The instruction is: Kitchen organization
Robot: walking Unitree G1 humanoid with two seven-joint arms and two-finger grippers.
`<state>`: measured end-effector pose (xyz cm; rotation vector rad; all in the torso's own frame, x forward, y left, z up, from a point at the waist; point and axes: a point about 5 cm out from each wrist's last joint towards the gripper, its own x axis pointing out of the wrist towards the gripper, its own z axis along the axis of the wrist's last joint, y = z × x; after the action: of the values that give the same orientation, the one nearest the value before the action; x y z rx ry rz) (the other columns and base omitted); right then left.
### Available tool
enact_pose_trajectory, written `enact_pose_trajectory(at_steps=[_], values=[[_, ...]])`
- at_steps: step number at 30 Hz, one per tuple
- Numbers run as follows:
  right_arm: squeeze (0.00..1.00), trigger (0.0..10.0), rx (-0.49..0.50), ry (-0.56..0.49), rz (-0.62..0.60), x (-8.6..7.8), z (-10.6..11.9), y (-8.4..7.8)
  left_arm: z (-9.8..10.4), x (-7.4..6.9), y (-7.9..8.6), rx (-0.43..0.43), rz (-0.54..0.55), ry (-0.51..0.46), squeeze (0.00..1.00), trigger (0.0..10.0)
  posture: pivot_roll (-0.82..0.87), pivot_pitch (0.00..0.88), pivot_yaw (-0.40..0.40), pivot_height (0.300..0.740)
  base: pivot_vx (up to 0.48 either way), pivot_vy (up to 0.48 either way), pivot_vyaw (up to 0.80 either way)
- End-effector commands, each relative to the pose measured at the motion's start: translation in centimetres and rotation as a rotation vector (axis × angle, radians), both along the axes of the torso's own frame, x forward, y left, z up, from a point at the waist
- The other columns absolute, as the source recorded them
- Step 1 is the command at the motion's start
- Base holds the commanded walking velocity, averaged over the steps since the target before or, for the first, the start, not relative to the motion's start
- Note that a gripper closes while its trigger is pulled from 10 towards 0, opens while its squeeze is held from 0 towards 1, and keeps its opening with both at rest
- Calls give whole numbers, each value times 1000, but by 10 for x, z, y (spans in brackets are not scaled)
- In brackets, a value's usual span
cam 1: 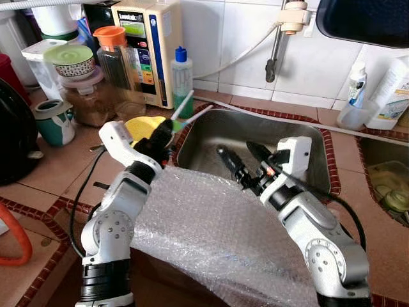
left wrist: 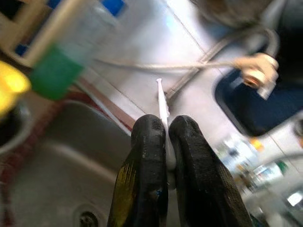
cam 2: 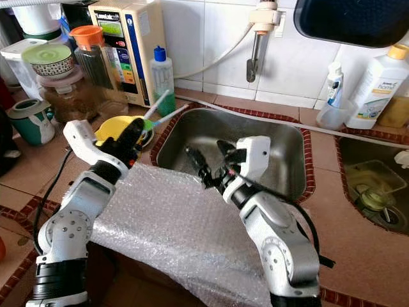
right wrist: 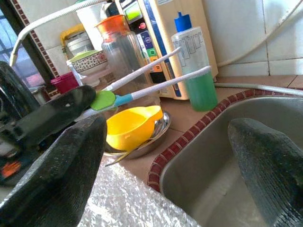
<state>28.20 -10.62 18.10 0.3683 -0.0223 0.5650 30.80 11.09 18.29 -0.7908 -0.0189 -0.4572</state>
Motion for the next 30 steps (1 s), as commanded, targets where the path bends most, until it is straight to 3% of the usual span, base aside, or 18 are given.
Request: enact_pose_trajectory(at_steps=[1, 8, 10, 12, 17, 20, 21, 24, 30], values=[[0, 10000, 14, -11, -15, 8, 7, -2, 7, -7, -8, 27, -77, -52, 0, 8902, 2, 0, 45, 740, 0, 0, 0], [0, 10000, 204, 44, -45, 21, 16, 0, 4, -13, -15, 51, -145, -59, 0, 9569, 5, 0, 49, 740, 0, 0, 0], [0, 10000, 211, 49, -42, 23, 16, 2, 3, -14, -17, 54, -166, -64, 0, 9490, 8, 0, 50, 740, 0, 0, 0], [0, 10000, 155, 16, -33, 26, 19, 6, 0, -17, -19, 50, -186, -57, 0, 9255, 6, 0, 53, 740, 0, 0, 0], [0, 10000, 219, 44, -38, 32, 23, 7, 2, -21, -20, 35, -200, -69, 0, 9255, 13, 0, 58, 740, 0, 0, 0], [0, 10000, 208, 45, -42, 35, 22, 9, 2, -21, -20, 31, -217, -77, 0, 8980, 18, 0, 60, 740, 0, 0, 0], [0, 10000, 218, 51, -46, 36, 21, 10, 1, -20, -20, 31, -212, -75, 0, 9333, 22, 0, 59, 740, 0, 0, 0], [0, 10000, 250, 64, -55, 38, 20, 12, 5, -17, -16, 29, -178, -86, 0, 9137, 27, 0, 59, 740, 0, 0, 0], [0, 10000, 301, 84, -152, 39, 17, 6, 12, -13, -11, 19, -157, -106, 0, 9137, 34, 0, 66, 740, 0, 0, 0]])
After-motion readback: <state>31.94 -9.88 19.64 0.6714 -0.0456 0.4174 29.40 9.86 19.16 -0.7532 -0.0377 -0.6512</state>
